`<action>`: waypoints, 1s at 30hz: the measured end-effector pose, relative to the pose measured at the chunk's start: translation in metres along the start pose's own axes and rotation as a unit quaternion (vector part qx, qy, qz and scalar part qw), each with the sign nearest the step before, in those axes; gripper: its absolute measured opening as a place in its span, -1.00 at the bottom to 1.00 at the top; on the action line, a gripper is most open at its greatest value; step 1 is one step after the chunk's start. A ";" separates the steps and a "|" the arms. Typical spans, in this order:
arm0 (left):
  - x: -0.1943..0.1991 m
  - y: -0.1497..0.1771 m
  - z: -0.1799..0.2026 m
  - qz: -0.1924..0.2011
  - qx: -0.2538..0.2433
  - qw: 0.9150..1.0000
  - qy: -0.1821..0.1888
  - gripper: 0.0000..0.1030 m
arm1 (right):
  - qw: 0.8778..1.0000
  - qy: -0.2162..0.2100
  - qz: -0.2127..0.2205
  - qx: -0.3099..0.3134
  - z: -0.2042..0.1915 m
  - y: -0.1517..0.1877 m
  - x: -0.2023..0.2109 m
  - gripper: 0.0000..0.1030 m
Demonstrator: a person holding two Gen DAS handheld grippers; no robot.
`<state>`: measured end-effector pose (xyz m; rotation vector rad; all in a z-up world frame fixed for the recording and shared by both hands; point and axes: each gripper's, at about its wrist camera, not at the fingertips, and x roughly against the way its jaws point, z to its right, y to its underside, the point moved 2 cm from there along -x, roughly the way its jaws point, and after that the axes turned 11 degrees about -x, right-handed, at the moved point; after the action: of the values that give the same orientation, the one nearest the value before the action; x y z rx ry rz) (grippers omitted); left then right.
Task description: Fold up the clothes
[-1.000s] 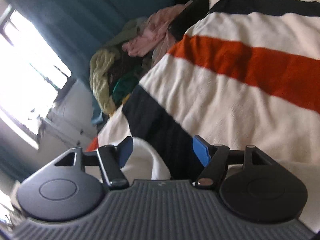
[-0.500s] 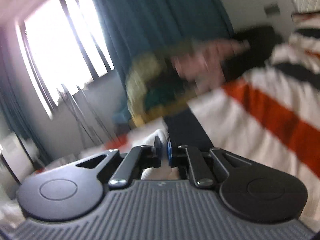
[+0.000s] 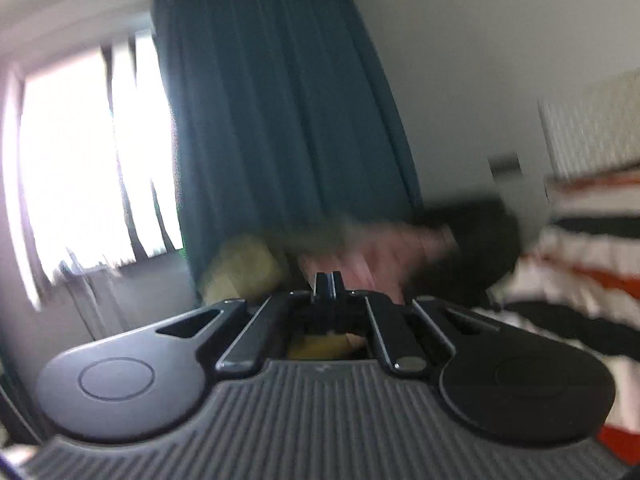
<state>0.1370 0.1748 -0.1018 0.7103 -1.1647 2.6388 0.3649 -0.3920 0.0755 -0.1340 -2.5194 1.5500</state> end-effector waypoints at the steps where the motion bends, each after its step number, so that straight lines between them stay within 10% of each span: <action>1: -0.002 0.000 0.000 0.000 0.000 1.000 -0.001 0.52 | 1.000 0.017 -0.016 0.002 0.009 0.013 -0.016 -0.95; 13: -0.007 0.003 0.002 -0.006 0.003 1.000 0.004 0.46 | 0.981 0.030 -0.176 -0.070 0.053 0.104 0.014 -0.82; 15: -0.003 0.003 0.000 -0.011 0.013 1.000 0.012 0.40 | 0.975 0.011 -0.199 -0.100 0.053 0.102 0.033 -0.46; 17: 0.000 0.002 -0.003 -0.017 0.025 0.999 0.025 0.34 | 0.966 -0.005 -0.214 -0.145 0.057 0.101 0.054 0.67; 27: -0.033 0.003 0.009 -0.119 0.071 0.983 0.119 0.20 | 0.923 -0.052 -0.302 -0.232 0.057 0.117 0.146 0.71; 30: -0.051 -0.001 0.004 -0.128 0.091 0.980 0.121 -0.13 | 0.912 -0.073 -0.336 -0.226 0.047 0.140 0.153 0.70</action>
<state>0.1833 0.1745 -0.1235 0.5085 -0.7230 2.5441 0.2035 -0.3442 -0.0540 0.7365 -2.5695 0.7248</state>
